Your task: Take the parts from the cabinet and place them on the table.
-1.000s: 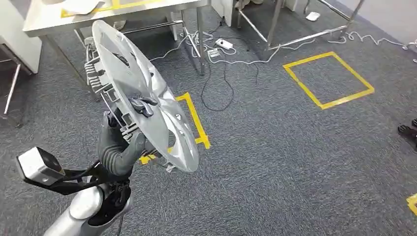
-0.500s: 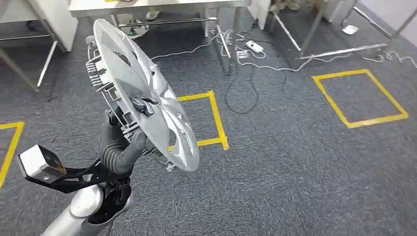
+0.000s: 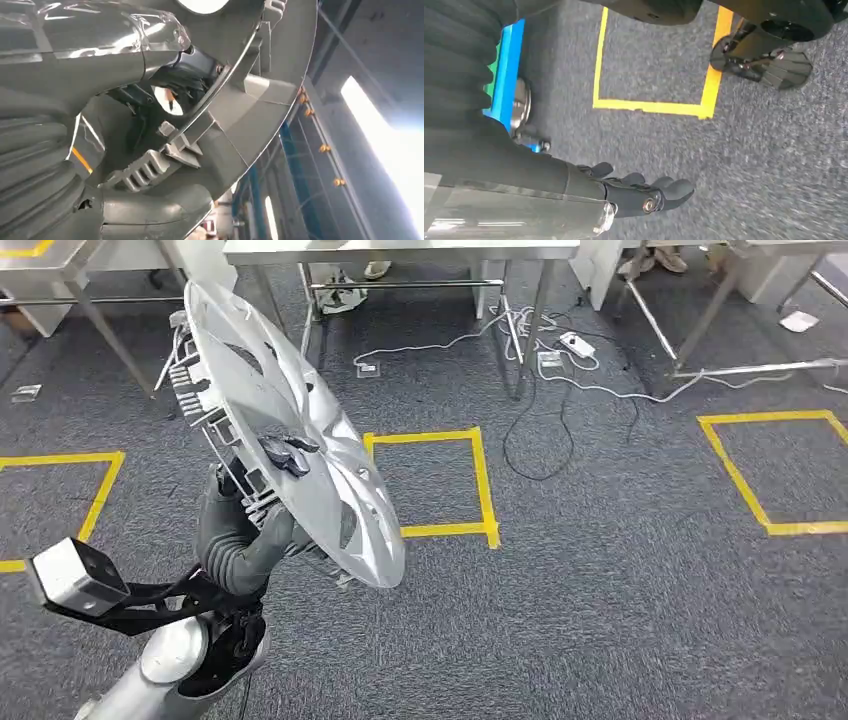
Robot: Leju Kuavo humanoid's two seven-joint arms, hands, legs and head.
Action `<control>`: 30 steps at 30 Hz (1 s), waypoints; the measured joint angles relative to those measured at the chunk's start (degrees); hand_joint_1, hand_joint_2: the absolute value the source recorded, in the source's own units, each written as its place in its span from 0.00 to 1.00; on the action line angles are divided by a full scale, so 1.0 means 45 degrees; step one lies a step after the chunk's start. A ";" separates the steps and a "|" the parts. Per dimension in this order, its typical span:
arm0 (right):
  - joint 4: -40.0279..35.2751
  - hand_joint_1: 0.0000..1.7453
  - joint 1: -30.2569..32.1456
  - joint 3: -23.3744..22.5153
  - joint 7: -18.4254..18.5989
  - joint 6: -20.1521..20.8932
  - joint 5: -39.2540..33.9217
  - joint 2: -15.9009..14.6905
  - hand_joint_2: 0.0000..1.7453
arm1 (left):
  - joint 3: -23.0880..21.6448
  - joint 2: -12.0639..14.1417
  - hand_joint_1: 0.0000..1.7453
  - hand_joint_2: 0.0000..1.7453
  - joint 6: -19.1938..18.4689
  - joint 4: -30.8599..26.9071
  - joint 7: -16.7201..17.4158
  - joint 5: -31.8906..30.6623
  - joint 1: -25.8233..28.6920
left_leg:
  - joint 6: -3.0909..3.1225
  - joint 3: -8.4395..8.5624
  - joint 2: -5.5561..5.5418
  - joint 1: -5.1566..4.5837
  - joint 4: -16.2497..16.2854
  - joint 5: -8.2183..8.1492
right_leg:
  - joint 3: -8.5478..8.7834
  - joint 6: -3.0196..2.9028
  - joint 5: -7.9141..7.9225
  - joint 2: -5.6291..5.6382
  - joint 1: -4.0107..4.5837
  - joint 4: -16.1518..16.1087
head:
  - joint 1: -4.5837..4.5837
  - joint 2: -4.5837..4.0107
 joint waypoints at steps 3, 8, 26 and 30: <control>0.0005 0.00 -0.0073 0.0000 -0.0005 -0.0005 0.0024 -0.0024 1.00 | -0.0005 -0.0005 1.00 1.00 -0.0005 0.0029 -0.0010 0.0000 -0.0022 | -0.0044 0.1347 0.1169 -0.0192 -0.2318 0.0515 | -0.0055 0.0301 -0.0203 -0.0224 0.0055 0.0272 | -0.0064 0.0000; 0.0010 0.00 -0.0110 0.0000 -0.0005 -0.0005 0.0063 -0.0044 1.00 | 0.0000 0.0005 1.00 1.00 -0.0005 0.0019 -0.0019 0.0000 -0.0010 | 0.0672 0.1244 0.0477 -0.0122 -0.2420 0.0680 | -0.0004 0.0523 -0.0409 -0.0419 0.0017 0.0401 | 0.0054 0.0000; 0.0000 0.00 -0.0106 0.0005 -0.0044 -0.0004 -0.0005 -0.0054 1.00 | -0.0015 -0.0010 1.00 1.00 -0.0024 0.0092 -0.0029 0.0000 -0.0081 | 0.0337 0.0055 -0.0008 -0.0224 -0.0716 -0.0195 | 0.0053 -0.0184 0.0118 0.0620 0.0063 -0.0189 | 0.0039 0.0000; 0.0000 0.00 -0.0036 0.0000 -0.0248 0.0107 -0.0044 -0.0029 1.00 | -0.0024 -0.0005 1.00 1.00 -0.0024 0.0170 -0.0024 0.0000 -0.0079 | -0.0016 -0.0326 -0.0061 0.0027 0.0478 -0.0287 | 0.0019 -0.0061 0.0075 0.0299 -0.0025 -0.0111 | 0.0029 0.0000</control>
